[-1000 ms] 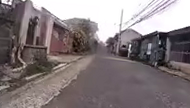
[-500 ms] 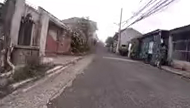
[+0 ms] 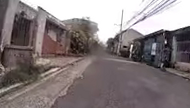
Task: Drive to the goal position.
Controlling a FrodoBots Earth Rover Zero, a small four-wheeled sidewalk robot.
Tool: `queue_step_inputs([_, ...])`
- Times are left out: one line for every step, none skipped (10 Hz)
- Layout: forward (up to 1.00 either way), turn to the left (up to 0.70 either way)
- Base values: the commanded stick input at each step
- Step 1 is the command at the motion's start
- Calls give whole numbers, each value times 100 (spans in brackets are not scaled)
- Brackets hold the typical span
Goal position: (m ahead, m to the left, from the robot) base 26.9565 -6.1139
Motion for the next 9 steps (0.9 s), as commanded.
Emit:
queue_step_inputs([70, 0])
queue_step_inputs([70, 0])
queue_step_inputs([70, 0])
queue_step_inputs([70, 0])
queue_step_inputs([70, 0])
queue_step_inputs([70, 0])
queue_step_inputs([70, 0])
queue_step_inputs([70, 0])
queue_step_inputs([70, 0])
